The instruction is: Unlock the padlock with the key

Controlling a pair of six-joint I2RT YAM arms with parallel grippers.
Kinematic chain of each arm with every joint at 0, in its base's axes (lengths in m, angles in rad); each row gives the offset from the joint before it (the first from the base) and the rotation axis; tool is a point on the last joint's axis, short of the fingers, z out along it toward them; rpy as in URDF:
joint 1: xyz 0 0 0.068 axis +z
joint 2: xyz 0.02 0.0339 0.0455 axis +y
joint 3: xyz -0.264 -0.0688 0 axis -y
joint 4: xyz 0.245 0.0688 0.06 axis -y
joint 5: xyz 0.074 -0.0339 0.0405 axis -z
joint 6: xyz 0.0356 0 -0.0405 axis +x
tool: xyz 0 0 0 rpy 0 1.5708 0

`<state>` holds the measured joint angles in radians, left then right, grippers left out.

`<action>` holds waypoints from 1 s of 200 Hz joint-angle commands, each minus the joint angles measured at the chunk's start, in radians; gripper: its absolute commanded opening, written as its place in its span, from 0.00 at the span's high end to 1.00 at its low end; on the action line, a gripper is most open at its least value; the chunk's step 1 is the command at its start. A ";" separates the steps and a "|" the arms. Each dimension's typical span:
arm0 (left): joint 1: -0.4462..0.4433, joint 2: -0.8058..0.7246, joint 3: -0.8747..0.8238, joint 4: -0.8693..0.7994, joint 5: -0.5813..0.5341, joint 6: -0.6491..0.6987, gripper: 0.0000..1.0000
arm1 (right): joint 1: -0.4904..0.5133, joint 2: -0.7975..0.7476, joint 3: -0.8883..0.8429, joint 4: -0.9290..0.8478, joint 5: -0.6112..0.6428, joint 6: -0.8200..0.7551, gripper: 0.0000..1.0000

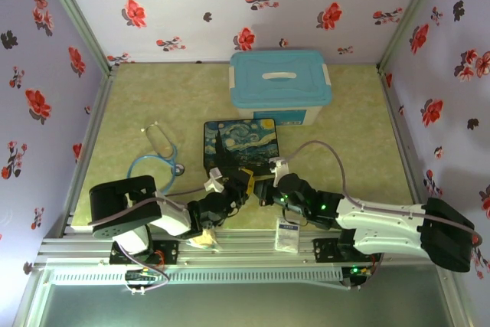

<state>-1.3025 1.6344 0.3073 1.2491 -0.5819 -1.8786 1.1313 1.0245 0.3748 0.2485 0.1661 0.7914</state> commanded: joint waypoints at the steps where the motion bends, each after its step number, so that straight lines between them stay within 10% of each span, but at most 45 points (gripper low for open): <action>1: 0.004 0.007 -0.002 0.013 -0.003 0.018 0.68 | 0.006 -0.029 0.003 -0.012 0.037 -0.025 1.00; 95: 0.009 0.015 -0.003 0.009 -0.004 0.035 1.00 | 0.005 -0.047 -0.004 -0.024 0.035 -0.020 1.00; 106: 0.013 0.010 -0.016 0.009 -0.001 0.053 1.00 | -0.010 -0.067 -0.003 -0.029 -0.008 -0.031 0.81; 122: 0.026 -0.025 -0.035 -0.010 0.007 0.123 1.00 | -0.074 -0.122 -0.010 -0.036 -0.144 -0.038 0.26; 139: 0.061 -0.099 -0.028 -0.102 0.057 0.203 1.00 | -0.185 -0.192 -0.028 -0.018 -0.326 -0.034 0.02; 200: 0.214 -0.294 0.059 -0.348 0.347 0.536 1.00 | -0.398 -0.210 -0.081 0.274 -0.727 0.053 0.07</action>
<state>-1.1271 1.3857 0.3241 0.9859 -0.3790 -1.5539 0.7616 0.7868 0.3046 0.3492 -0.3573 0.7971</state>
